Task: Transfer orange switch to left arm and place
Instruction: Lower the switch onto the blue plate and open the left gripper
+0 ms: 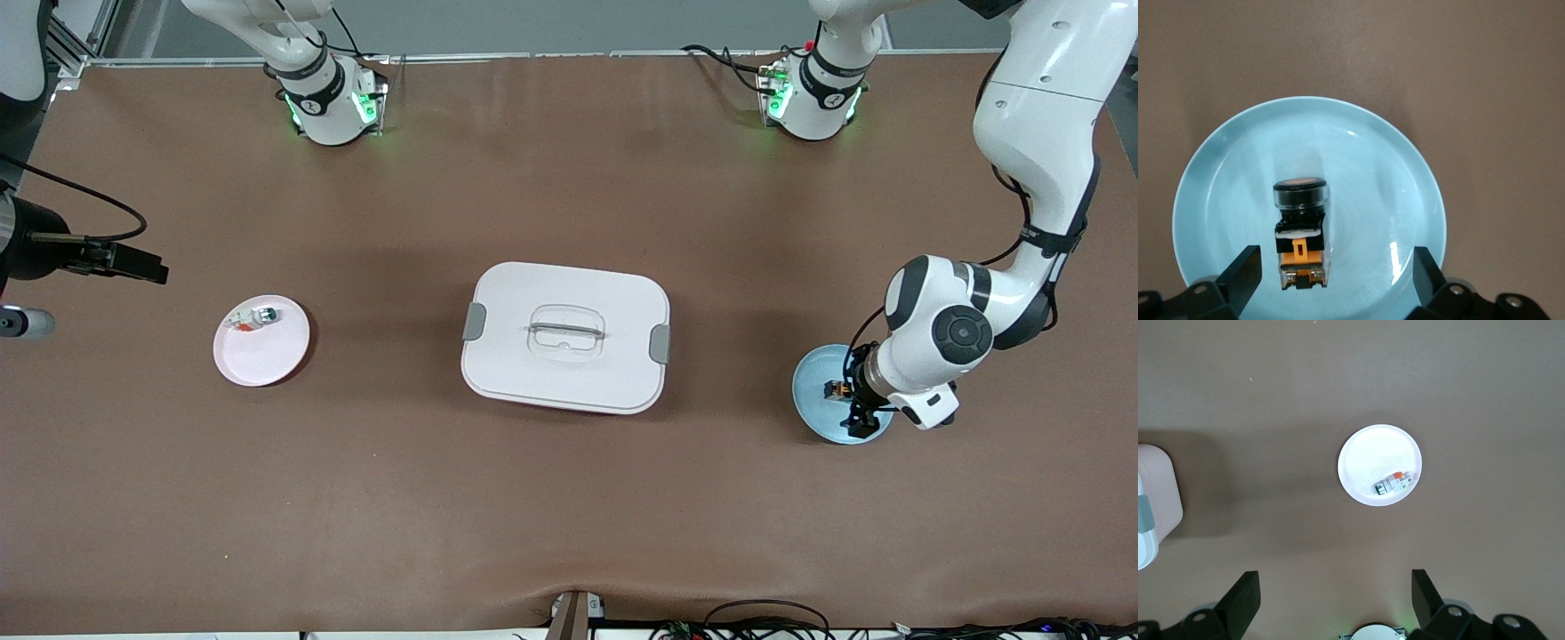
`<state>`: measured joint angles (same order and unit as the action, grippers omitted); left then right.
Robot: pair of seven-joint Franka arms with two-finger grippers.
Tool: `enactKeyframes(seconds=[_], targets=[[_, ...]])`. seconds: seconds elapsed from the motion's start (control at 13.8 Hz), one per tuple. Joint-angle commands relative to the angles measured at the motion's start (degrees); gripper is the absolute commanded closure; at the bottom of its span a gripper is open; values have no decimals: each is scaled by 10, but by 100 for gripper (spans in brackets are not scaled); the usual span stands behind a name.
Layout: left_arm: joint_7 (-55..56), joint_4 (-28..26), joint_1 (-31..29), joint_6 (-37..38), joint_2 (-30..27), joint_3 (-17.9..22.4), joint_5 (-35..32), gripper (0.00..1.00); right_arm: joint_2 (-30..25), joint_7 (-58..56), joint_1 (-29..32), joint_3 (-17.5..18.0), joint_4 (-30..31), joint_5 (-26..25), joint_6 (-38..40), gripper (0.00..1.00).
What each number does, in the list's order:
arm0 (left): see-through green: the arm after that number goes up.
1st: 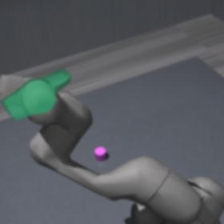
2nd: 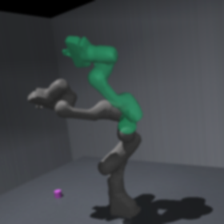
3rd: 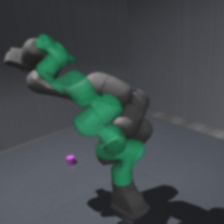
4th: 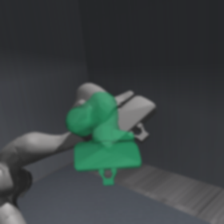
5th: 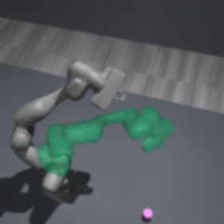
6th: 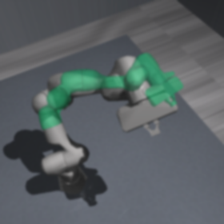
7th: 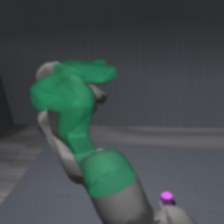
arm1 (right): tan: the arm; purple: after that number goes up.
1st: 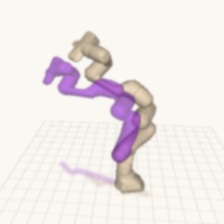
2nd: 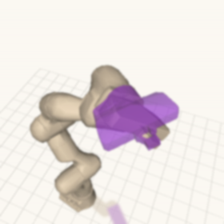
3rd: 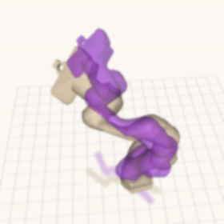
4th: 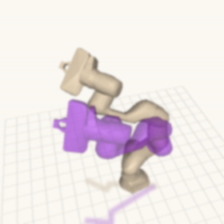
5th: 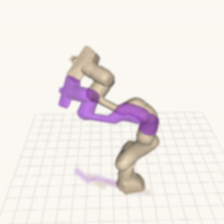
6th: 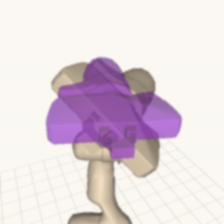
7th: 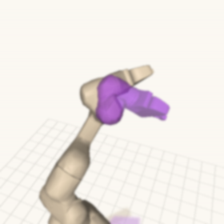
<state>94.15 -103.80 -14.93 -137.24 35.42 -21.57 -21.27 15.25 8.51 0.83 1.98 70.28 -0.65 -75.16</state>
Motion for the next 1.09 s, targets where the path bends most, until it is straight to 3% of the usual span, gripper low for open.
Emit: enactKeyframes(seconds=[0.0,0.29,0.51,0.8,1.01], targets=[[-99,2,2,18,-13,-4,-9,0,-35,-1,1,-2,40,8,-24,0],[-405,2,-3,22,-13,-8,-3,0,-85,0,1,-2,118,9,-78,0],[-603,4,-5,22,-12,-8,1,0,-104,1,1,-2,140,9,-93,0],[-814,10,-7,15,-11,-8,3,0,-115,2,1,-2,148,9,-93,0],[-840,10,-12,19,-18,-8,8,0,-132,2,1,-2,168,10,-101,0]])
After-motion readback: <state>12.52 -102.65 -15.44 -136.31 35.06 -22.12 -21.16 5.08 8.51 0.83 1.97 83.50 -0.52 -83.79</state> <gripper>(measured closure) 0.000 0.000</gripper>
